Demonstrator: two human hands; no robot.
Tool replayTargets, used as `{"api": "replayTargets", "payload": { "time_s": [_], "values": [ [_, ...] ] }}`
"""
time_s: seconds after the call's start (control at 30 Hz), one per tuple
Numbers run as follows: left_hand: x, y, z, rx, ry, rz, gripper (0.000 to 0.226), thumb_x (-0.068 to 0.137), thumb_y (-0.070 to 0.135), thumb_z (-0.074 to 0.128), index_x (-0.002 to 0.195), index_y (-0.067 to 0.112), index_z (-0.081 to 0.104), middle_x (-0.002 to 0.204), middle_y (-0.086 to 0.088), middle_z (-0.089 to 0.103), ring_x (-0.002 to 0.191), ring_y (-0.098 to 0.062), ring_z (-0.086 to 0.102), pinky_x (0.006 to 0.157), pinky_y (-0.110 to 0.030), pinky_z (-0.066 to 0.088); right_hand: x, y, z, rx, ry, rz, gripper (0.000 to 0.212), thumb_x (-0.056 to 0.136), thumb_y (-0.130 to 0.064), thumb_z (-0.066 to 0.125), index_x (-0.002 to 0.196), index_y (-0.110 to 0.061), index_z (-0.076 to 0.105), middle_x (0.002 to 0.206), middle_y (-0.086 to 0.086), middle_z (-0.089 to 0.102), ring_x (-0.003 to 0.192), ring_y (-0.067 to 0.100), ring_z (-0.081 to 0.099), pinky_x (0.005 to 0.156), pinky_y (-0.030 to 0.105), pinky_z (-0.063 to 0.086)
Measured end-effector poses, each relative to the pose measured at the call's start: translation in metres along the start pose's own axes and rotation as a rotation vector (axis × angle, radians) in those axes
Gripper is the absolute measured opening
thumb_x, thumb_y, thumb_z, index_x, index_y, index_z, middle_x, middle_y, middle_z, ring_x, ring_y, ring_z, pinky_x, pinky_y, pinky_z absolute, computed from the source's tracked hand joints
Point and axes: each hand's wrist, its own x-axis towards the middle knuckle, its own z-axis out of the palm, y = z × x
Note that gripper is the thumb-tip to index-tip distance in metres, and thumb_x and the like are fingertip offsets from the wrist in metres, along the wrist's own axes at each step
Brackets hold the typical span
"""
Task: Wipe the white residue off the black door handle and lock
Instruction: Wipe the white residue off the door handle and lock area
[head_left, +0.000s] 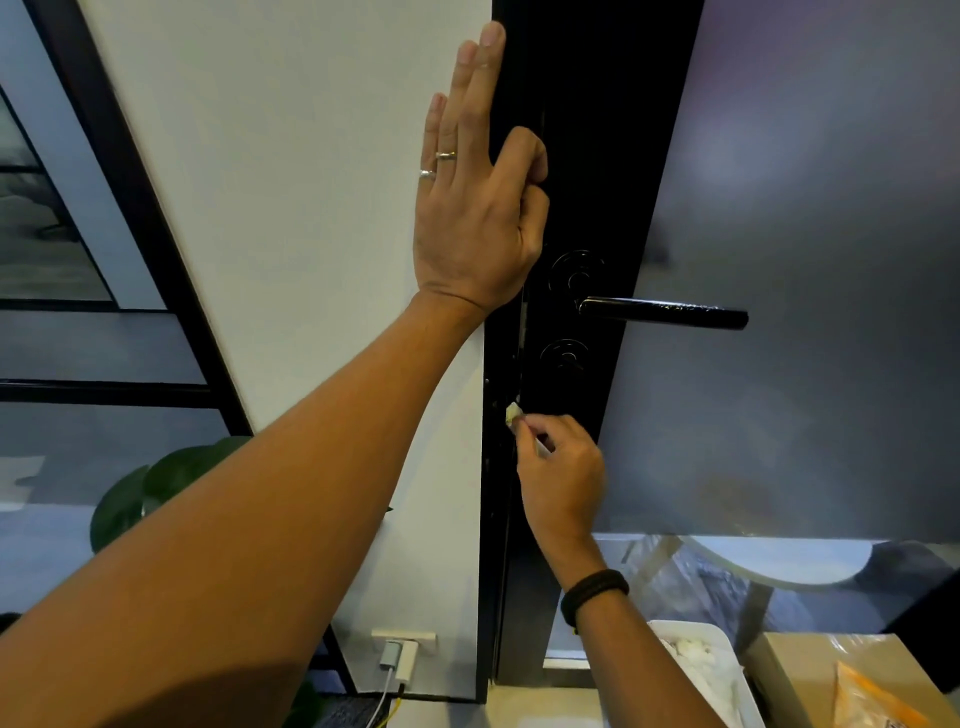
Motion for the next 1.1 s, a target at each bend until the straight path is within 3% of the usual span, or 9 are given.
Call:
{"api": "replayTargets", "payload": {
  "time_s": [0.17,0.27,0.47,0.77,0.87,1.0,1.1],
  "values": [
    [0.000,-0.001,0.001,-0.004,-0.006,0.001,0.011,0.093,0.008,0.061,0.095,0.014,0.070,0.162,-0.030,0.043,0.155,-0.051,0.035,0.133,-0.051,0.019,0.001,0.000,-0.031,0.259,0.150,0.112,0.009,0.101,-0.015,0.068,0.102,-0.023,0.069,0.096,-0.004,0.071,0.086,0.014,0.067,0.072,0.043,0.059],
    [-0.002,0.000,0.001,-0.007,-0.010,0.003,0.011,0.093,0.007,0.061,0.096,0.013,0.070,0.162,-0.031,0.044,0.154,-0.052,0.035,0.132,-0.055,0.022,0.036,-0.003,-0.057,0.291,0.237,0.012,0.015,0.102,-0.010,0.067,0.113,-0.021,0.067,0.106,0.002,0.070,0.097,0.012,0.068,0.083,0.028,0.058],
    [-0.001,0.000,0.003,-0.006,-0.001,-0.001,0.014,0.094,0.008,0.059,0.098,0.014,0.071,0.161,-0.032,0.045,0.153,-0.055,0.036,0.130,-0.060,0.026,0.075,0.002,-0.057,0.027,0.102,-0.270,0.011,0.098,-0.003,0.072,0.107,-0.002,0.078,0.105,0.012,0.069,0.093,0.015,0.064,0.084,0.007,0.045],
    [0.000,0.000,0.003,-0.009,0.011,0.006,0.013,0.094,0.008,0.060,0.097,0.013,0.071,0.160,-0.032,0.046,0.153,-0.055,0.037,0.130,-0.059,0.026,-0.018,0.079,-0.039,-0.114,-0.099,-0.099,0.009,0.094,-0.005,0.074,0.103,-0.004,0.074,0.105,0.002,0.064,0.086,0.015,0.063,0.079,0.011,0.051],
    [0.001,-0.001,0.002,-0.006,0.003,0.000,0.013,0.094,0.009,0.059,0.097,0.014,0.071,0.161,-0.031,0.044,0.154,-0.053,0.036,0.131,-0.058,0.024,-0.018,0.074,-0.041,-0.098,-0.101,-0.047,0.012,0.095,-0.012,0.071,0.104,-0.005,0.074,0.104,0.002,0.064,0.085,0.019,0.066,0.076,0.011,0.052],
    [0.000,0.001,0.001,-0.014,-0.002,-0.003,0.013,0.095,0.008,0.059,0.097,0.013,0.071,0.161,-0.031,0.044,0.154,-0.052,0.036,0.131,-0.058,0.024,0.011,0.051,-0.046,-0.071,0.041,-0.083,0.010,0.096,-0.005,0.073,0.105,-0.003,0.074,0.103,0.005,0.066,0.088,0.010,0.060,0.079,0.006,0.048],
    [0.001,0.002,-0.001,-0.031,-0.009,0.000,0.012,0.094,0.008,0.060,0.096,0.013,0.070,0.162,-0.031,0.044,0.155,-0.052,0.036,0.131,-0.058,0.026,0.013,0.040,-0.046,-0.113,-0.042,-0.050,0.010,0.095,-0.005,0.074,0.103,-0.009,0.077,0.098,-0.002,0.065,0.080,0.010,0.061,0.073,0.002,0.046]
  ]
}}
